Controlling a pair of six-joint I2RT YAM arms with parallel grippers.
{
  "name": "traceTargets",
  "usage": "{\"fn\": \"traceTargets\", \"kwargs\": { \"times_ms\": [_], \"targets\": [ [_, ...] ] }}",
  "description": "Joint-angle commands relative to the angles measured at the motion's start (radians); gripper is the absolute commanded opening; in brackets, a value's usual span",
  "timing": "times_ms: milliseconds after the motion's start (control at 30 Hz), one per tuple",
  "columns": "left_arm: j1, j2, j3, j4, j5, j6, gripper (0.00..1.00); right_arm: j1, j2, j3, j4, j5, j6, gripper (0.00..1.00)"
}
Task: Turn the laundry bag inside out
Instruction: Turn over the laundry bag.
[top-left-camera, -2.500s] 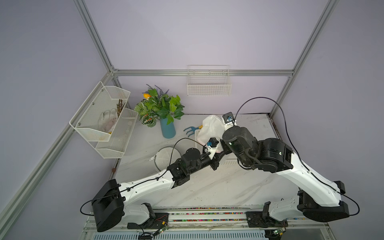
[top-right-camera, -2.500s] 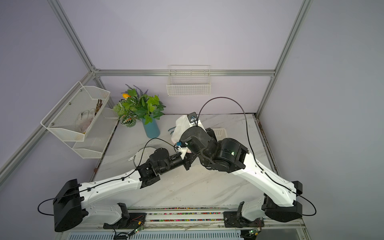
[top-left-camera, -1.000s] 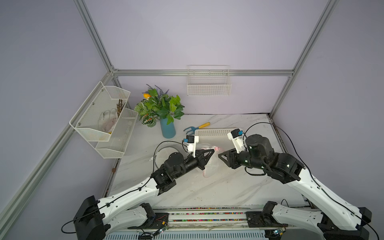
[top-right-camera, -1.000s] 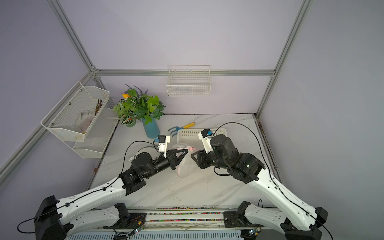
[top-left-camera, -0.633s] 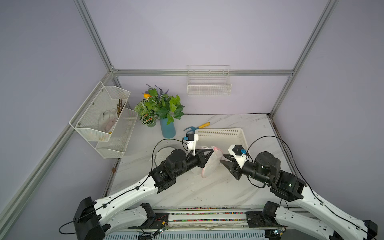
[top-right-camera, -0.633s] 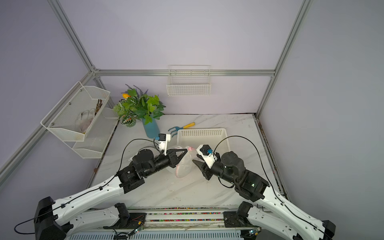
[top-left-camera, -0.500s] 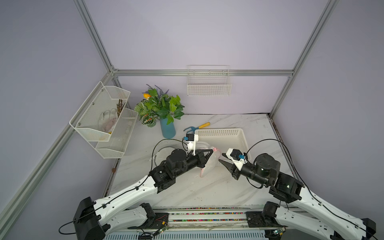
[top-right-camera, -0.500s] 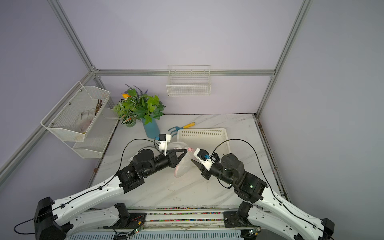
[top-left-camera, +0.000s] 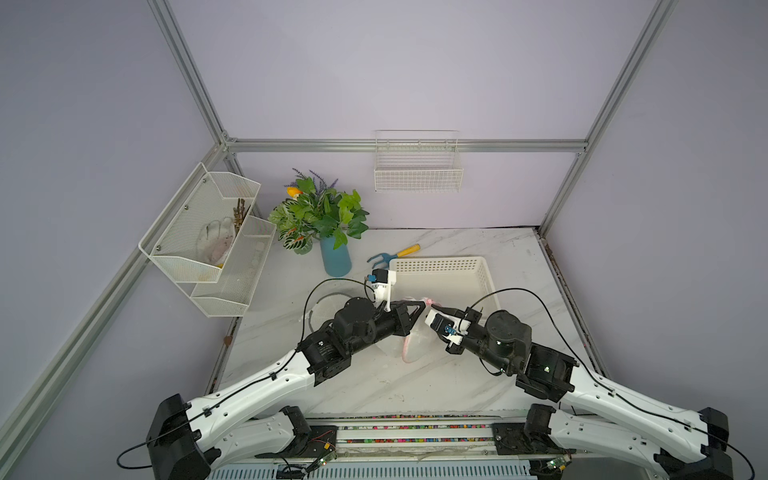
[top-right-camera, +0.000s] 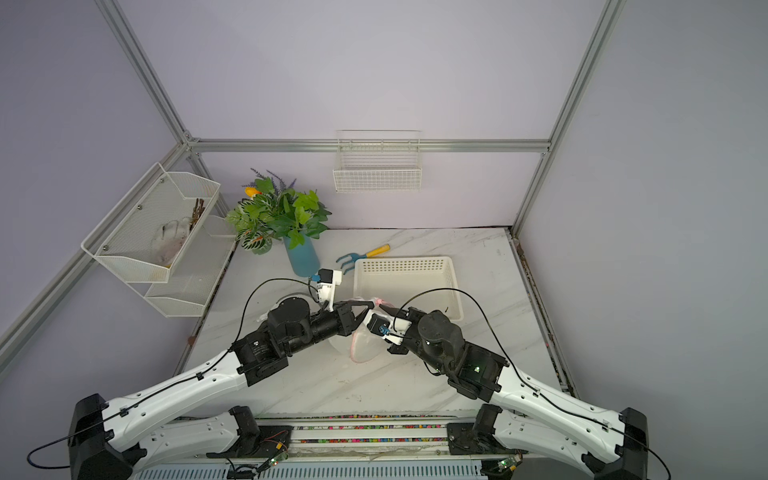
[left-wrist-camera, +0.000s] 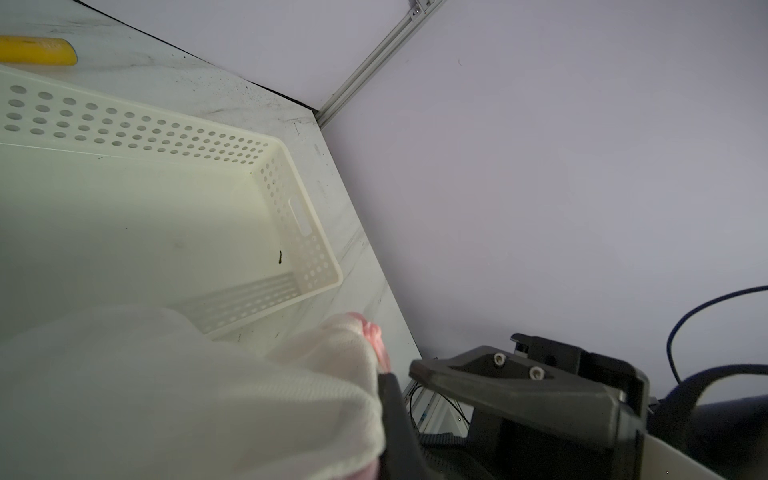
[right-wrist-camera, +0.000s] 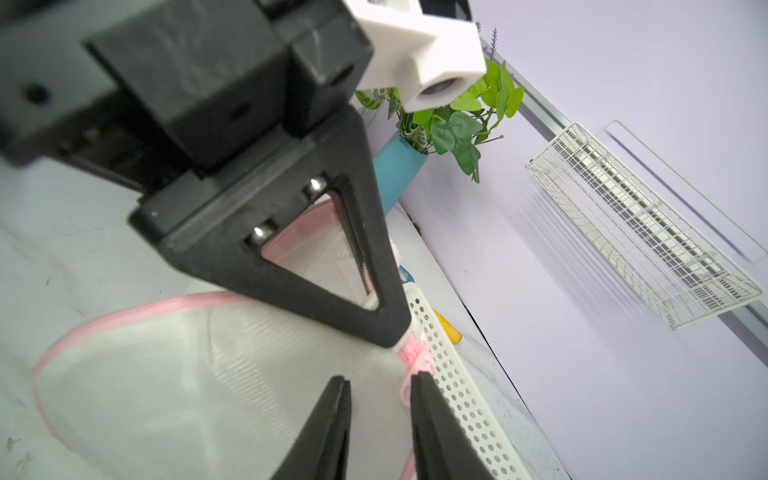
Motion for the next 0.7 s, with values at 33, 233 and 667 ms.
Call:
{"fn": "traceTargets", "kwargs": {
  "times_ms": [33, 233, 667],
  "targets": [
    [0.004, -0.024, 0.051, 0.015, 0.021, -0.006, 0.00, 0.013, 0.013, -0.008, 0.059, 0.079, -0.054, 0.29],
    [0.004, -0.038, 0.045, -0.009, 0.032, 0.008, 0.00, 0.015, 0.026, -0.011, 0.084, 0.137, -0.076, 0.23],
    [0.004, -0.044, 0.044, -0.013, 0.064, 0.032, 0.00, 0.020, 0.037, -0.009, 0.084, 0.145, -0.086, 0.17]
  ]
}}
